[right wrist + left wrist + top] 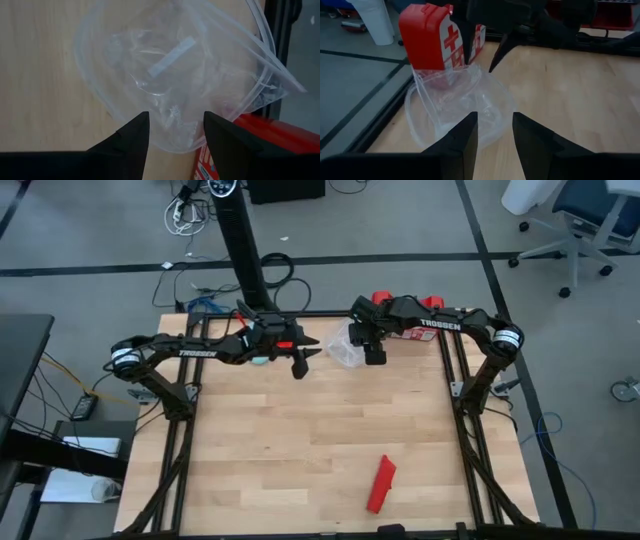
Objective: Roll bandage
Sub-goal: Open the transparent zip bag
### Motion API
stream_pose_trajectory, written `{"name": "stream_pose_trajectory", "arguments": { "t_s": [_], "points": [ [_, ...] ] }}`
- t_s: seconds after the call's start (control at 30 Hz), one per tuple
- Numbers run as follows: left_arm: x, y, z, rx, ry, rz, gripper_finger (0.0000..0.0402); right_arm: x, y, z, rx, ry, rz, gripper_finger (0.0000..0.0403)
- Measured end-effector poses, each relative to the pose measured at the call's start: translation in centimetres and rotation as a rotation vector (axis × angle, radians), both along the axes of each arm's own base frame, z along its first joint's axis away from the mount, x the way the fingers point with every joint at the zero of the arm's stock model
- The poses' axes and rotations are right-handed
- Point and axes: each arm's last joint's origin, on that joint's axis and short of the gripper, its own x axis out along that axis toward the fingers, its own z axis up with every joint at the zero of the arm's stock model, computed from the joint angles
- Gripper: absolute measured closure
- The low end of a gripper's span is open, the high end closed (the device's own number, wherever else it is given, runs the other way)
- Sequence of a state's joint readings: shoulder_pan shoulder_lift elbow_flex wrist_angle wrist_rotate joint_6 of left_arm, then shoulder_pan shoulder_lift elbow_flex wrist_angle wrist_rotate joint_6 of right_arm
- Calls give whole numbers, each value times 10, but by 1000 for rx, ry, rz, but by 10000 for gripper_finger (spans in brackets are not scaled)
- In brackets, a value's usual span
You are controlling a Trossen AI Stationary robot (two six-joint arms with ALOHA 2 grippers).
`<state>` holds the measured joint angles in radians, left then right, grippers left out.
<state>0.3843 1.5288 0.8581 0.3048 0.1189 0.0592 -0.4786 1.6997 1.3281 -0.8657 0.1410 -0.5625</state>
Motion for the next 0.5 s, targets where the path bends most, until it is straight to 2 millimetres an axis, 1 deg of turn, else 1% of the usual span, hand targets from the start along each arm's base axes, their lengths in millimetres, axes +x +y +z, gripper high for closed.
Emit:
{"name": "stream_pose_trajectory", "arguments": {
  "t_s": [0.13,0.3,0.4,0.5],
  "points": [
    [-1,0,-3,-20,24,4,275,-2,1,-2,8,19,13,221],
    [-1,-1,-3,-24,33,4,275,-5,1,-14,10,35,33,224],
    [-3,-1,1,-19,23,5,275,-5,2,-18,5,32,39,223],
    [-6,-2,7,-11,5,5,275,-3,0,-18,-14,8,52,223]
  ]
}}
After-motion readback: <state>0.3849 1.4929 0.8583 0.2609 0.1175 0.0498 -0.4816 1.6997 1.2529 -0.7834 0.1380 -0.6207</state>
